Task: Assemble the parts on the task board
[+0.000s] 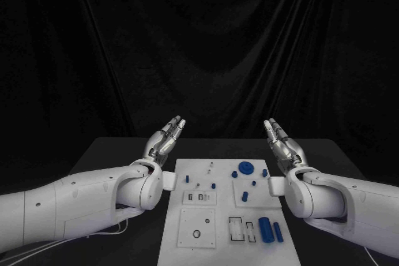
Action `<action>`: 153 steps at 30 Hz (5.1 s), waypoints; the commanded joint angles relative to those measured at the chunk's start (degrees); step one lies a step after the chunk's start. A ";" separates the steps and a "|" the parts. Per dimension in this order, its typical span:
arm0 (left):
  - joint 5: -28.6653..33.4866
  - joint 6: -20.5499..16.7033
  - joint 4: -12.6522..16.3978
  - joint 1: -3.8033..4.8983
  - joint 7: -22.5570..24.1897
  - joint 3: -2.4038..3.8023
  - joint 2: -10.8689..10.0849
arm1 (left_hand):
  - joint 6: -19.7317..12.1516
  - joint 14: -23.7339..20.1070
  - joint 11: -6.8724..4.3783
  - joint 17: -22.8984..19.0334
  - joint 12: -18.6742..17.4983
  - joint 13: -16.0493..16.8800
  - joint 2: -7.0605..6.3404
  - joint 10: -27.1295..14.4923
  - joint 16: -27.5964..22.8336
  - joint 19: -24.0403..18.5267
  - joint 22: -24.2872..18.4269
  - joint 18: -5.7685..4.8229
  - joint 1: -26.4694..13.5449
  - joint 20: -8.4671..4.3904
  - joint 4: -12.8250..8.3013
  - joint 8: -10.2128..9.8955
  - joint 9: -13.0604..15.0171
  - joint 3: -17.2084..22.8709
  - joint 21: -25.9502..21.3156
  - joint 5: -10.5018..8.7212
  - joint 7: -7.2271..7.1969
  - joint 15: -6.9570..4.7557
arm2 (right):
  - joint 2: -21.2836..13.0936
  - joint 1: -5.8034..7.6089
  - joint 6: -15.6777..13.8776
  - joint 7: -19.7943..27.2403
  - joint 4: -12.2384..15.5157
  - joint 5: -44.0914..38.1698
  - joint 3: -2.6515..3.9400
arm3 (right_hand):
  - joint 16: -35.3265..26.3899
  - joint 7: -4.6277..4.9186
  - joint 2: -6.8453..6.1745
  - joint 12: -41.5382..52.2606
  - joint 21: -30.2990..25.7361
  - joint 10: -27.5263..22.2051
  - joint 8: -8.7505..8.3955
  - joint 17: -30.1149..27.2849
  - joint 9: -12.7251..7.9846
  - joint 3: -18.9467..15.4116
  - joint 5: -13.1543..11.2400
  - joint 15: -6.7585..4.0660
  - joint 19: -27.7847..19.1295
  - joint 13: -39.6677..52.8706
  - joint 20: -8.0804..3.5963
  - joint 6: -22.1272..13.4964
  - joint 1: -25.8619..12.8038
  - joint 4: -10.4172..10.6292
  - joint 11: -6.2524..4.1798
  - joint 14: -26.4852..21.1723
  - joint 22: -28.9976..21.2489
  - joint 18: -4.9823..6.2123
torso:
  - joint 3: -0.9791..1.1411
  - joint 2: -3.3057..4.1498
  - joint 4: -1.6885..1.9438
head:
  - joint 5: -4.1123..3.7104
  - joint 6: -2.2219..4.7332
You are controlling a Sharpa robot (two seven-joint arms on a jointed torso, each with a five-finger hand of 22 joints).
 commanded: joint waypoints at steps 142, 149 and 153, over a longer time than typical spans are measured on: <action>-4.35 17.01 4.34 4.79 4.43 -0.54 -7.90 | 15.08 4.47 8.85 1.39 7.42 1.91 -3.12 7.29 5.09 7.27 2.81 5.97 20.14 18.38 -0.69 2.50 1.49 6.97 5.05 16.61 8.31 12.00 | 11.43 3.76 26.61 -30.30 -23.14 -112.17 0.02 | 78.86 12.66 -20.80 8.99 76.74 57.06 8.52 65.79 7.87 35.56 3.08 -1.33 77.90 5.05 5.02 49.60 30.15 -6.13 14.62 85.57 69.18 -3.89 | 1.20 4.95 3.03 | -1.63 -7.66; -4.35 17.12 4.24 4.76 4.24 -0.54 -7.89 | 15.38 4.50 8.97 1.39 7.47 1.91 -3.10 7.31 5.12 7.34 2.83 5.95 20.23 18.39 -0.73 2.58 1.52 7.12 5.09 16.66 8.40 12.02 | 11.28 3.70 23.12 -27.13 -23.36 -110.87 0.02 | 79.15 13.70 -20.19 11.50 77.17 60.40 10.86 66.47 10.18 37.55 7.60 -1.94 78.27 6.44 4.49 53.44 31.34 -8.01 13.80 85.68 70.33 -4.10 | 1.21 4.94 3.06 | -1.48 -7.87; -4.35 17.15 4.32 4.76 4.18 -0.54 -8.06 | 15.50 4.50 9.01 1.39 7.50 1.92 -3.10 7.33 5.12 7.38 2.84 5.93 20.28 18.40 -0.76 2.61 1.53 7.21 5.12 16.68 8.43 12.02 | 10.86 3.74 21.27 -26.34 -22.81 -110.28 0.02 | 79.18 13.91 -20.12 11.98 77.30 61.20 11.27 66.56 10.78 37.86 7.91 -1.96 78.37 6.71 4.43 54.02 31.41 -8.43 13.80 85.72 70.62 -4.16 | 1.19 4.89 3.03 | -1.26 -8.04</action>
